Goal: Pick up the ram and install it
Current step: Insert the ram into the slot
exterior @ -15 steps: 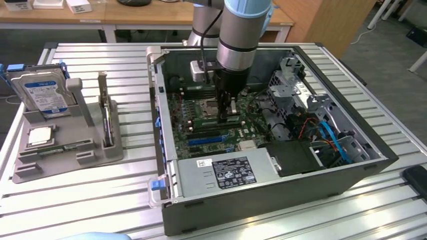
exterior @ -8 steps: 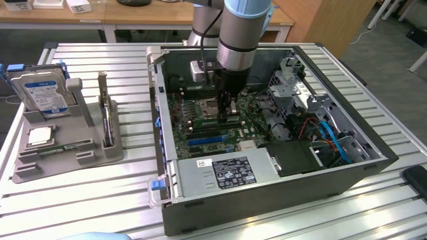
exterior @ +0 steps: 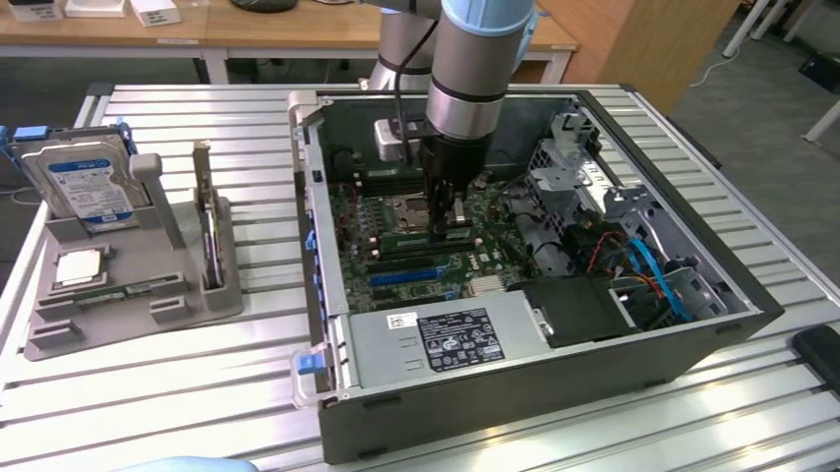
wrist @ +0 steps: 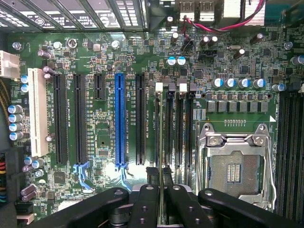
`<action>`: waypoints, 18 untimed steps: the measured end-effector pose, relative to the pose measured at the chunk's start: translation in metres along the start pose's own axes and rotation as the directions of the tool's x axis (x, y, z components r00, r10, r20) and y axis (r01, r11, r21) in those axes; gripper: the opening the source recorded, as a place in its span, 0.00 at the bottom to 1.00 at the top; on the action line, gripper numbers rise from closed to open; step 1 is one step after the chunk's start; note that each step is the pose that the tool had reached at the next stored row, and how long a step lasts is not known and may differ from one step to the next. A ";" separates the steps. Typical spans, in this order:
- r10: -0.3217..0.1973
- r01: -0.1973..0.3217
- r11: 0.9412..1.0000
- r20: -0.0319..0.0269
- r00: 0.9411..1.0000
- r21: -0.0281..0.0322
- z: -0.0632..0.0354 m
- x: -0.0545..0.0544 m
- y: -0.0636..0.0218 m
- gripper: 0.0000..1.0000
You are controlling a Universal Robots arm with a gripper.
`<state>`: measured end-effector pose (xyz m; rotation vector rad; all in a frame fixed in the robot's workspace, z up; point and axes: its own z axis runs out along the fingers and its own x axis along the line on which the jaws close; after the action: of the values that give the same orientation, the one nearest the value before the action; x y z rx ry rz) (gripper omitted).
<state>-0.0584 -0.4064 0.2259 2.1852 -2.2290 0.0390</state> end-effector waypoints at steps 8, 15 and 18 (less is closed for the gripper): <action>0.000 0.000 1.000 -0.002 1.000 -0.007 -0.0026 0.000 -0.0002 0.13; 0.000 0.000 1.000 -0.008 1.000 -0.012 -0.0034 0.000 -0.0006 0.13; -0.001 0.001 1.000 -0.008 1.000 -0.012 -0.0034 0.000 -0.0007 0.13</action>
<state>-0.0578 -0.4065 0.2293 2.1757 -2.2184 0.0350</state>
